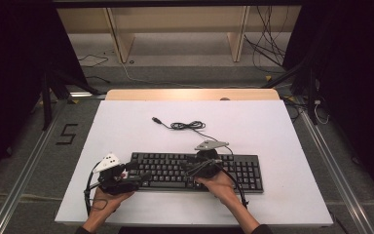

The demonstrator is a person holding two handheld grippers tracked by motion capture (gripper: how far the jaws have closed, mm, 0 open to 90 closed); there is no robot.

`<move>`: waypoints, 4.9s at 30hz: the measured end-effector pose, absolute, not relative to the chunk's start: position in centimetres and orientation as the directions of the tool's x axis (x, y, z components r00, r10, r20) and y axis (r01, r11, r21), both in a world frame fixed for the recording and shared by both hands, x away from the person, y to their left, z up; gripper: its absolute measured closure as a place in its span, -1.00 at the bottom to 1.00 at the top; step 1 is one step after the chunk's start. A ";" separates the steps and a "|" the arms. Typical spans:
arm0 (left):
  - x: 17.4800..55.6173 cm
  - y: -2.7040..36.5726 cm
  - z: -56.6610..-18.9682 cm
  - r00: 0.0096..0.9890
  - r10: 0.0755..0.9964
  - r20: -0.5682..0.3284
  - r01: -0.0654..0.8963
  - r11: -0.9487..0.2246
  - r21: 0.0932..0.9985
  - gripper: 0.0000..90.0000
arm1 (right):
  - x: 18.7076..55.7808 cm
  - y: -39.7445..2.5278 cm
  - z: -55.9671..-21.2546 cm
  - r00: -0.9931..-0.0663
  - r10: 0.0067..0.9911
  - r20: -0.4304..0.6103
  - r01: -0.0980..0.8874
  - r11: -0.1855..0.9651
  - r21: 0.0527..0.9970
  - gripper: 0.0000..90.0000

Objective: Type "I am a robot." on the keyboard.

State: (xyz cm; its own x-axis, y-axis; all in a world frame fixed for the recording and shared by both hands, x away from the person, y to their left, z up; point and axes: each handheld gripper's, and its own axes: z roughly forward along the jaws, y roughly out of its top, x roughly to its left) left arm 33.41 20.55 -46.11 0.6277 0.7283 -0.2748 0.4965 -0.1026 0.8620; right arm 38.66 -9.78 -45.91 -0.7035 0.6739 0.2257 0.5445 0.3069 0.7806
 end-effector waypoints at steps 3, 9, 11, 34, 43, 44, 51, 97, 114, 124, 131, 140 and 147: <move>33.4 20.5 -46.1 0.628 0.728 -0.275 0.496 -0.103 0.862 -0.44 | 38.7 -9.9 -45.9 -0.700 0.681 0.217 0.544 0.311 0.779 0.54; 33.4 20.6 -46.1 0.628 0.728 -0.275 0.496 -0.103 0.862 -0.44 | 38.7 -10.0 -46.1 -0.696 0.689 0.202 0.544 0.322 0.775 0.77; 33.4 20.5 -46.1 0.628 0.728 -0.275 0.496 -0.103 0.862 -0.44 | 38.7 -9.9 -46.3 -0.694 0.691 0.201 0.548 0.327 0.770 0.83; 33.4 20.5 -46.1 0.628 0.728 -0.274 0.496 -0.104 0.862 -0.44 | 38.9 -9.5 -47.4 -0.689 0.703 0.177 0.569 0.374 0.733 1.00; 33.4 20.5 -46.1 0.628 0.729 -0.272 0.494 -0.104 0.863 -0.43 | 38.9 -9.3 -47.9 -0.693 0.706 0.148 0.563 0.402 0.722 1.00; 33.4 20.5 -46.1 0.628 0.730 -0.272 0.495 -0.104 0.863 -0.43 | 38.9 -9.4 -48.0 -0.693 0.707 0.144 0.559 0.401 0.725 1.00; 33.4 20.5 -46.1 0.626 0.731 -0.271 0.495 -0.104 0.862 -0.43 | 38.8 -9.4 -48.0 -0.687 0.712 0.145 0.563 0.396 0.725 1.00; 36.9 17.7 -46.4 0.632 0.731 -0.257 0.558 -0.200 0.805 0.25 | 34.8 -12.4 -45.6 -0.725 0.646 0.239 0.527 0.297 0.796 -0.10; 38.3 15.3 -47.3 0.651 0.728 -0.214 0.573 -0.286 0.768 0.97 | 33.8 -12.9 -45.7 -0.732 0.639 0.237 0.520 0.300 0.800 -0.18; 38.8 14.1 -47.5 0.649 0.739 -0.181 0.577 -0.324 0.750 0.98 | 33.3 -13.2 -45.5 -0.736 0.636 0.232 0.513 0.299 0.805 -0.22; 38.8 14.0 -47.6 0.646 0.743 -0.175 0.580 -0.329 0.745 0.98 | 33.1 -13.3 -45.5 -0.738 0.636 0.228 0.506 0.297 0.810 -0.26; 38.8 13.8 -48.0 0.651 0.741 -0.164 0.587 -0.356 0.727 0.98 | 33.0 -13.4 -45.5 -0.739 0.635 0.226 0.505 0.300 0.809 -0.26; 38.8 13.8 -48.1 0.649 0.742 -0.168 0.586 -0.346 0.733 0.98 | 33.0 -13.3 -45.5 -0.739 0.635 0.224 0.505 0.304 0.808 -0.26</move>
